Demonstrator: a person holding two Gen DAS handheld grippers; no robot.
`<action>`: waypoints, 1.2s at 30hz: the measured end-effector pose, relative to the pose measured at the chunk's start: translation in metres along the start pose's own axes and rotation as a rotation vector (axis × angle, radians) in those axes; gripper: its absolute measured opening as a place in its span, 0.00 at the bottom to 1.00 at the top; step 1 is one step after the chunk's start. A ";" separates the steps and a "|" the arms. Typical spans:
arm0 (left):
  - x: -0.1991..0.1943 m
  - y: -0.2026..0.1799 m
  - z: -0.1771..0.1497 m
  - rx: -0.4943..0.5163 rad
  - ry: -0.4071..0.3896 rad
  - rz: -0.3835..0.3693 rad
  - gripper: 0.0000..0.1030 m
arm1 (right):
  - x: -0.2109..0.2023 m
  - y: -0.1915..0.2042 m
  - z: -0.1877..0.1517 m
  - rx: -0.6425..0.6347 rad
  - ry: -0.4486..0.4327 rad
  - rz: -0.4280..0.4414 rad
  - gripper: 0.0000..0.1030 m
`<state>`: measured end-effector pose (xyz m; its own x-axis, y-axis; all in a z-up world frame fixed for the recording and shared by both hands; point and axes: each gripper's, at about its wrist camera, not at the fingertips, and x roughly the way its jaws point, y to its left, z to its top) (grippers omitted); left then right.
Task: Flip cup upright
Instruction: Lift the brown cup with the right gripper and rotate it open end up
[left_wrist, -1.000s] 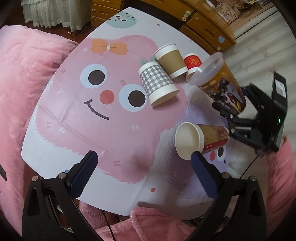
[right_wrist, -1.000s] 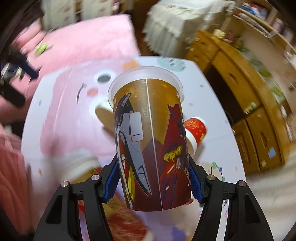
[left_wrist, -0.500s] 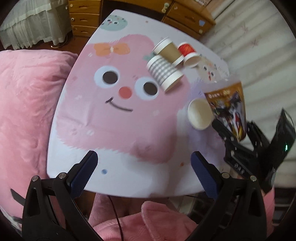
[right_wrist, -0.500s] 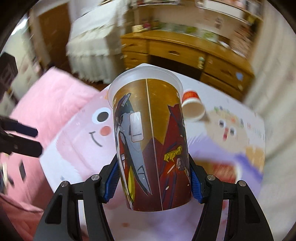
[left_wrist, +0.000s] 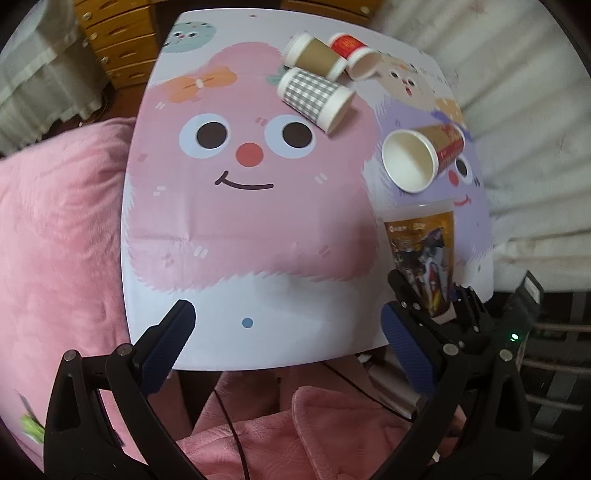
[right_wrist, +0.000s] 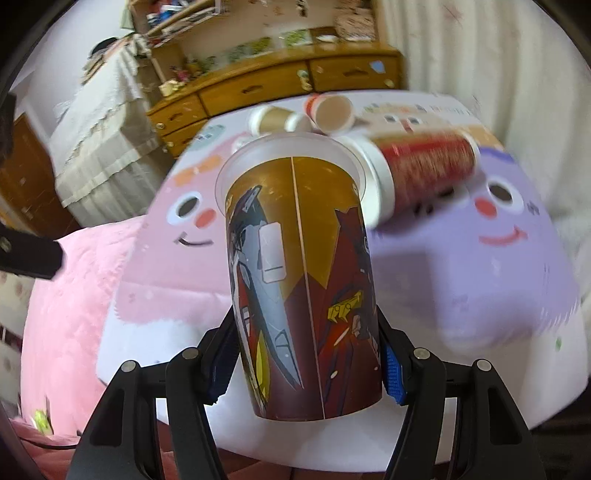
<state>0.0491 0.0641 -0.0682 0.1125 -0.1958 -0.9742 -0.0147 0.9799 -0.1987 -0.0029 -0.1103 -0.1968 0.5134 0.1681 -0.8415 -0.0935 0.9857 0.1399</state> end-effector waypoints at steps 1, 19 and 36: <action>0.002 -0.003 0.001 0.021 0.006 0.010 0.97 | -0.006 -0.012 -0.011 0.020 -0.002 -0.013 0.64; 0.026 -0.019 0.011 0.065 0.052 -0.024 0.97 | 0.050 -0.017 -0.015 0.130 0.090 -0.022 0.76; 0.099 -0.054 0.020 -0.103 0.151 -0.223 0.97 | 0.032 -0.041 0.015 0.055 0.226 0.177 0.86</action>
<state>0.0813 -0.0073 -0.1518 -0.0247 -0.4166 -0.9088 -0.1078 0.9048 -0.4119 0.0296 -0.1454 -0.2217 0.2897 0.3379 -0.8955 -0.1153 0.9411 0.3178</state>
